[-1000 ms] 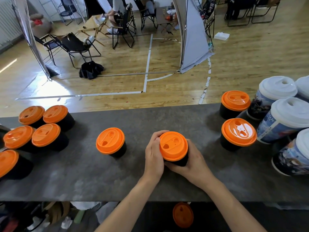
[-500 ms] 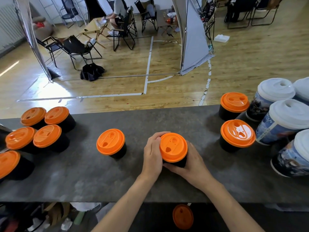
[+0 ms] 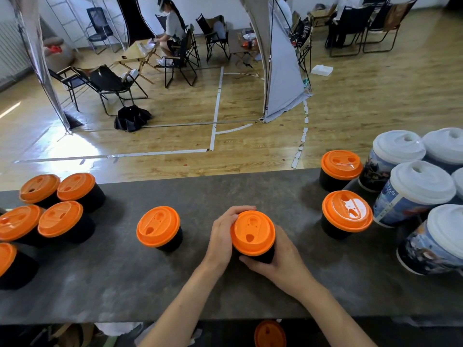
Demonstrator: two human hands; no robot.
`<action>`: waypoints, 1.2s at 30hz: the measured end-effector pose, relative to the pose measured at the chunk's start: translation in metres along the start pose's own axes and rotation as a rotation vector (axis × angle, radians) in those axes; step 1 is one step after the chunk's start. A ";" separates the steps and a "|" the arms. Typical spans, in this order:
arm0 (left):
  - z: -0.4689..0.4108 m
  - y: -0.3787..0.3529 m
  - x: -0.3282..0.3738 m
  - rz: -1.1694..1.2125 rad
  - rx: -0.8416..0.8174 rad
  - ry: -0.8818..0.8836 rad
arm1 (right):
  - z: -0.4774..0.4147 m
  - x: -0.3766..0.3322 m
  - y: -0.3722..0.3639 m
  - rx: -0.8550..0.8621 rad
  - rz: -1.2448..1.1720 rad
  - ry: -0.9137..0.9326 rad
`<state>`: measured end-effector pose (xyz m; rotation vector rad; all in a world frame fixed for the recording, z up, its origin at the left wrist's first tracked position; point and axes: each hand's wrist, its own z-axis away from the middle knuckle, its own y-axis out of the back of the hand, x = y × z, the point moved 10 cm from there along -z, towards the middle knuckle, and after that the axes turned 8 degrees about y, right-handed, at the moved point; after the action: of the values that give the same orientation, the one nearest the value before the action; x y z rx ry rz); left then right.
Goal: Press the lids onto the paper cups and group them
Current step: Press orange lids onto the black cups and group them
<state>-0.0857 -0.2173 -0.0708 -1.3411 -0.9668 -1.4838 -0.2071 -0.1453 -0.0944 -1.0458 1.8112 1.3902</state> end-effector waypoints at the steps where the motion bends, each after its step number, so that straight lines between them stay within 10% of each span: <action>1: -0.003 -0.002 0.002 -0.009 -0.040 0.005 | 0.000 0.000 0.000 0.002 0.008 0.002; 13: 0.009 0.003 -0.007 -0.042 0.122 -0.044 | -0.001 -0.001 -0.001 -0.003 -0.010 0.009; 20: -0.010 -0.010 0.000 -0.049 -0.109 0.065 | -0.001 0.002 0.000 0.004 -0.003 0.006; 28: 0.008 0.006 -0.004 0.004 0.211 -0.016 | -0.001 0.004 -0.001 0.005 -0.013 -0.008; 36: -0.006 -0.006 0.001 -0.048 -0.100 0.119 | 0.000 0.004 -0.001 -0.005 0.016 -0.006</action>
<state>-0.0930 -0.2216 -0.0706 -1.2914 -0.8641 -1.6476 -0.2084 -0.1464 -0.0985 -1.0310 1.8163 1.4065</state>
